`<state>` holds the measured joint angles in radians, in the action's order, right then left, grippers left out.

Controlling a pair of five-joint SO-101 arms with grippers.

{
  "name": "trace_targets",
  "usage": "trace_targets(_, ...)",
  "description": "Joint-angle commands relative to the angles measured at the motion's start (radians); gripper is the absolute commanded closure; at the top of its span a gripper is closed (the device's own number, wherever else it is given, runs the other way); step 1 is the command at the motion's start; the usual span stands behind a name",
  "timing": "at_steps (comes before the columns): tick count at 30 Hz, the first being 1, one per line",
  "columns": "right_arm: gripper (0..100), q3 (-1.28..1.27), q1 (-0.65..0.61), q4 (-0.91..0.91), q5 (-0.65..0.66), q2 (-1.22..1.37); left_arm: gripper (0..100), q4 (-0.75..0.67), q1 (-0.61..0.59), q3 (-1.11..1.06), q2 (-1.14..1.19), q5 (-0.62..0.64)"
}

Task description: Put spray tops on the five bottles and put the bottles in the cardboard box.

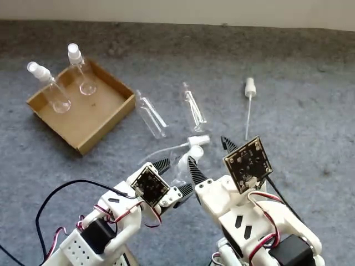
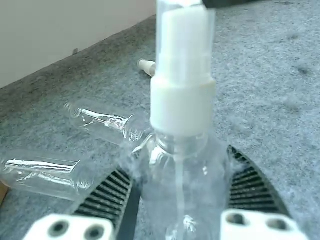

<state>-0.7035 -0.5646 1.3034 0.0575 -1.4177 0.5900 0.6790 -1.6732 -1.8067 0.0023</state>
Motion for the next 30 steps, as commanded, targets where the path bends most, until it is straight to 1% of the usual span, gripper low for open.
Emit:
trace_targets(1, 74.3, 0.012, 0.193, -0.005, 0.014, -0.001, 93, -0.026, -0.013, -0.022, -0.008, 0.003)
trace_targets(3, 74.4, 0.01, 0.28, -0.007, 0.014, -0.001, 93, -0.028, -0.013, -0.022, -0.008, 0.003)
trace_targets(5, 77.1, 0.008, 0.329, -0.007, 0.014, -0.001, 93, -0.028, -0.015, -0.019, -0.008, 0.003)
trace_targets(8, 87.6, 0.001, 0.34, -0.028, 0.014, -0.001, 93, -0.054, -0.056, -0.021, -0.01, 0.003)
trace_targets(11, 99.8, -0.047, 0.341, -0.077, 0.014, -0.001, 93, -0.11, -0.159, -0.022, -0.01, 0.003)
trace_targets(13, 98.6, -0.101, 0.341, -0.101, 0.014, -0.001, 93, -0.126, -0.209, -0.022, -0.01, 0.003)
trace_targets(16, 99.4, -0.211, 0.341, -0.171, 0.014, -0.001, 93, -0.127, -0.248, -0.022, -0.01, 0.003)
trace_targets(20, 99.4, -0.406, 0.341, -0.34, 0.014, -0.001, 93, -0.127, -0.297, -0.019, -0.01, -0.002)
trace_targets(23, 99.4, -0.549, 0.341, -0.484, 0.008, -0.001, 93, -0.137, -0.371, -0.019, -0.01, -0.002)
trace_targets(28, 99.4, -0.723, 0.341, -0.674, 0.006, -0.001, 93, -0.278, -0.549, -0.021, -0.007, 0.0)
trace_targets(30, 99.4, -0.771, 0.341, -0.719, 0.006, -0.002, 93, -0.321, -0.595, -0.019, -0.004, 0.0)
